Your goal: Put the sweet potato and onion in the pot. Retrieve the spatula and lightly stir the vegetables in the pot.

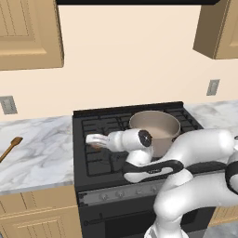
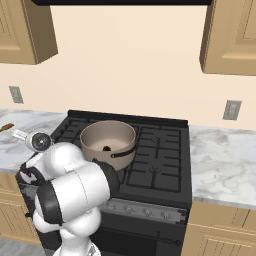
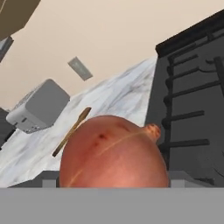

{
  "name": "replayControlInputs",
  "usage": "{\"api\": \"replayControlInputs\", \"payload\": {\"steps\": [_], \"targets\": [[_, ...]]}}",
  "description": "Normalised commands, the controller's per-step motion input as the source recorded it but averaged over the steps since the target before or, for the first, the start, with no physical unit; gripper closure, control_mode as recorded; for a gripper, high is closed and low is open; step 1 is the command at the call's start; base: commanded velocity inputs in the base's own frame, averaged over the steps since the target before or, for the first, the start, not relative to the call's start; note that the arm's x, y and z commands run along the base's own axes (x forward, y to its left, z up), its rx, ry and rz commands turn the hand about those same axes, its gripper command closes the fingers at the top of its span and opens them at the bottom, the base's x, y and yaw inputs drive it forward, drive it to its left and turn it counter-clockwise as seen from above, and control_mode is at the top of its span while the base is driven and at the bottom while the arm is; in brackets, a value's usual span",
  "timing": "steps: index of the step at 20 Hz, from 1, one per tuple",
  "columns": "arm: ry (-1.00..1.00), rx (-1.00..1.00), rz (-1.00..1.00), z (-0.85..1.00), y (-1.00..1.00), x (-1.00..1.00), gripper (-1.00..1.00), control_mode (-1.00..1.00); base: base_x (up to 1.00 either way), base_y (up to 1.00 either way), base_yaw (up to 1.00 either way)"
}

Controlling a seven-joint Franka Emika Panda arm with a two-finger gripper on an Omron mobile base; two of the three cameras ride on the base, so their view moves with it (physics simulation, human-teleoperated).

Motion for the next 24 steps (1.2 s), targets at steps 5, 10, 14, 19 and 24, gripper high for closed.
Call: {"api": "replayControlInputs", "payload": {"steps": [5, 10, 14, 19, 24], "targets": [[0.30, 0.00, 0.07, 0.65, 0.02, -0.30, 1.00, -1.00, 0.00, 0.00, 0.00], [0.33, -0.01, 0.07, 0.40, 0.01, -0.21, 1.00, -1.00, 0.00, 0.00, 0.00], [0.06, -0.12, 0.05, 0.06, 0.00, -0.47, 1.00, -1.00, 0.00, 0.00, 0.00], [-0.01, -0.23, 0.05, -0.04, 0.00, -0.70, 1.00, -1.00, 0.00, 0.00, 0.00], [-0.20, -0.29, 0.07, 0.01, -0.03, -0.85, 1.00, -1.00, 0.00, 0.00, 0.00]]}}
